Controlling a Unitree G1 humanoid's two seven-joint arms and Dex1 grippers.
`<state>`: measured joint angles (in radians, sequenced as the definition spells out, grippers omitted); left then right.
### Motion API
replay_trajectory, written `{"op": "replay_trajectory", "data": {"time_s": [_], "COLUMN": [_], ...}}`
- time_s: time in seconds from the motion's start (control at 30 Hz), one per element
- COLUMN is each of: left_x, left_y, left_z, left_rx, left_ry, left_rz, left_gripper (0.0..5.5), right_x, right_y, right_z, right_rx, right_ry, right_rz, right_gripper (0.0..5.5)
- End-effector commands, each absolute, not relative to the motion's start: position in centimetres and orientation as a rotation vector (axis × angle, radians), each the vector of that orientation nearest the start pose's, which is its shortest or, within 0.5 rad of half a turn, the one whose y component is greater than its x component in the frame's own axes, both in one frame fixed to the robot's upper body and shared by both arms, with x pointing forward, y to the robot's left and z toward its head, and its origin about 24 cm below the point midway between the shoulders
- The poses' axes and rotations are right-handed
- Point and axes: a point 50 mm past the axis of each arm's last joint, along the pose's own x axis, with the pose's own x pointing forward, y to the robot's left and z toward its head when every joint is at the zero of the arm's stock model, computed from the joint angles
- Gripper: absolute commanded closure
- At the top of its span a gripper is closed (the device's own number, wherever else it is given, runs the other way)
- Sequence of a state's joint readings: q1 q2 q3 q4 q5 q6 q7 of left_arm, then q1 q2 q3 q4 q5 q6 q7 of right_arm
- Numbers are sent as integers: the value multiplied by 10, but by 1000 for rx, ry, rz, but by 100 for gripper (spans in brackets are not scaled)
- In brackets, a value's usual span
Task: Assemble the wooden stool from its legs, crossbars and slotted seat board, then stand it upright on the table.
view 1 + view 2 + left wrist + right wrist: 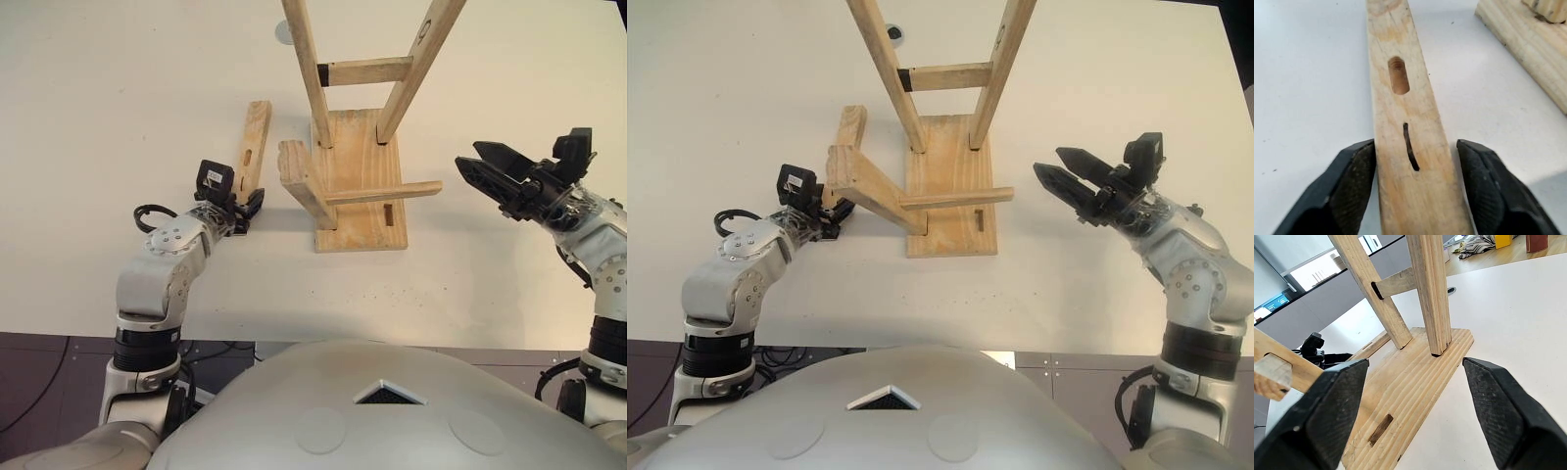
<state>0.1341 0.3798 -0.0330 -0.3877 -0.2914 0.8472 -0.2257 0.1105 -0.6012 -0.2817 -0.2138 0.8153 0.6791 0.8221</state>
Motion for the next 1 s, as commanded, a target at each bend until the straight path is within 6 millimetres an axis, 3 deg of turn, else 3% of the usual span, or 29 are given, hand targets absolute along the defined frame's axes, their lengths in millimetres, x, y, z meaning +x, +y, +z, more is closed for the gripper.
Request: {"op": "replay_trajectory", "data": {"time_s": [0.03, 0.1, 0.13, 0.17, 0.23, 0.3, 0.33, 0.43, 0.53, 0.67, 0.9, 1.0], "left_x": [199, 205, 220, 234, 265, 269, 267, 259, 250, 248, 240, 240], "left_y": [193, 199, 205, 211, 220, 217, 213, 186, 163, 146, 134, 132], "left_z": [21, 26, 41, 58, 118, 184, 203, 238, 242, 239, 224, 224], "left_rx": [68, 86, 80, 70, -12, -172, -232, -500, -647, -675, -587, -594], "left_ry": [693, 646, 519, 391, -7, -389, -470, -478, -353, -187, -73, -78], "left_rz": [-287, -260, -228, -203, -216, -392, -507, -980, -1254, -1428, -1496, -1493], "left_gripper": [318, 347, 350, 350, 350, 350, 350, 350, 350, 350, 350, 350], "right_x": [208, 210, 213, 215, 223, 235, 239, 254, 255, 254, 254, 254], "right_y": [-245, -245, -246, -247, -248, -249, -248, -204, -160, -122, -104, -101], "right_z": [86, 87, 90, 93, 107, 130, 142, 217, 251, 267, 271, 271], "right_rx": [354, 359, 377, 395, 468, 592, 656, 782, 806, 851, 855, 860], "right_ry": [326, 318, 307, 294, 231, 140, 93, -140, -195, -190, -141, -128], "right_rz": [744, 737, 729, 721, 712, 730, 749, 1061, 1263, 1406, 1425, 1437], "right_gripper": [198, 198, 198, 198, 198, 198, 198, 198, 198, 198, 198, 252]}}
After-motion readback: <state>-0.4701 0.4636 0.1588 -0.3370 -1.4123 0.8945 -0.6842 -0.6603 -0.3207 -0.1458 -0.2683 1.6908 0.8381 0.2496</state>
